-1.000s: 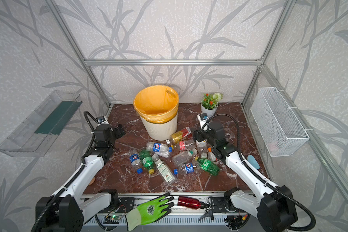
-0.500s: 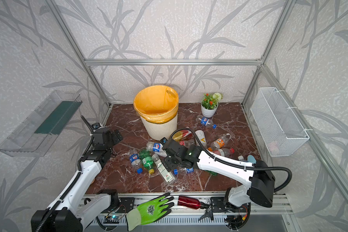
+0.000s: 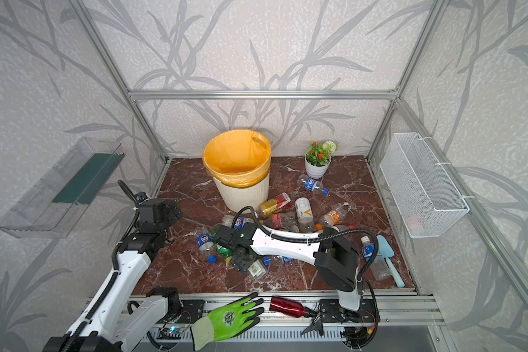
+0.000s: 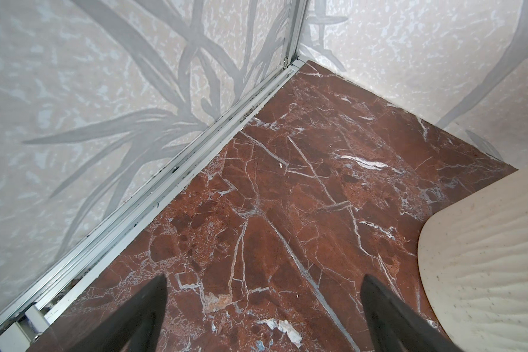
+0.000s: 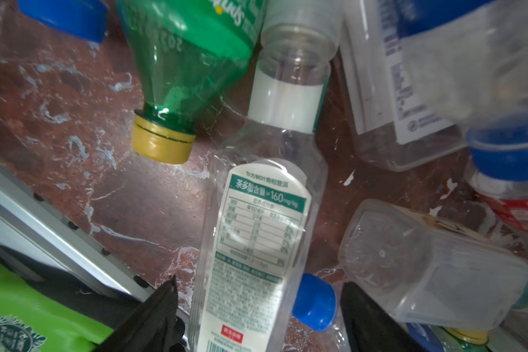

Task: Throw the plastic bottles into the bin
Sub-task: 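Reach the right gripper down and grasp the clear green-label water bottle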

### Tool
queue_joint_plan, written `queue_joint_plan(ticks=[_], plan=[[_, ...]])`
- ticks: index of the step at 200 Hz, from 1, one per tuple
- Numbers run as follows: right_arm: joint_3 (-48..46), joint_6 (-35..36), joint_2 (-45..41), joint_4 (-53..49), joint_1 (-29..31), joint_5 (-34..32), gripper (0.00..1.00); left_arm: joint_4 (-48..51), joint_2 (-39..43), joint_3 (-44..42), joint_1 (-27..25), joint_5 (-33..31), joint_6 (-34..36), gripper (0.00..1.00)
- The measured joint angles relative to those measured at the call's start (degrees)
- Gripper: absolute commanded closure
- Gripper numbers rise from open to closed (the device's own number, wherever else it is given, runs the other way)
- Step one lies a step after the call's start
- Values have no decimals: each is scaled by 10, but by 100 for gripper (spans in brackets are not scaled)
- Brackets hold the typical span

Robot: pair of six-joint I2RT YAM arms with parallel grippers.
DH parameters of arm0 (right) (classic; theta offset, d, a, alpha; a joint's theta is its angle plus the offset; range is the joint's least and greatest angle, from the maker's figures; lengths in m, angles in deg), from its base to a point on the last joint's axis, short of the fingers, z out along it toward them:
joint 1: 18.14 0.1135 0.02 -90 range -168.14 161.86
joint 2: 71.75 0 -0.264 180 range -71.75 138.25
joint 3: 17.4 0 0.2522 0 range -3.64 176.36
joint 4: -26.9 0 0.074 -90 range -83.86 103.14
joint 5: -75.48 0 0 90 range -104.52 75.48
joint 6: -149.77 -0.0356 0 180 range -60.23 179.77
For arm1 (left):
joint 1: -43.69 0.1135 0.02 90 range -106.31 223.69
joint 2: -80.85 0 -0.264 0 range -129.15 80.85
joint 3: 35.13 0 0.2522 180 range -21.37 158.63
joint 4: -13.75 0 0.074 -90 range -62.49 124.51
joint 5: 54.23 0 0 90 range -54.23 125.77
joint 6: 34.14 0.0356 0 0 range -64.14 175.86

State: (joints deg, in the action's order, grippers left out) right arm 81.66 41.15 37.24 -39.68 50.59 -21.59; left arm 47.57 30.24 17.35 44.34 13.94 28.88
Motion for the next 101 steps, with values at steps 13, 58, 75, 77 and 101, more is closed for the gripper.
queue_joint_plan(ticks=[13,58,75,77,101], plan=[[7,0,14,-9,2,0,16,1,5,-1,0,0,-1,1],[34,4,56,-27,3,0,21,4,18,-3,0,0,-5,1],[43,5,69,-30,3,0,22,5,18,-3,0,2,-7,1],[44,5,70,-31,3,0,22,5,18,-3,0,2,-7,1],[54,8,85,-37,3,0,22,6,18,-3,0,3,-9,1]])
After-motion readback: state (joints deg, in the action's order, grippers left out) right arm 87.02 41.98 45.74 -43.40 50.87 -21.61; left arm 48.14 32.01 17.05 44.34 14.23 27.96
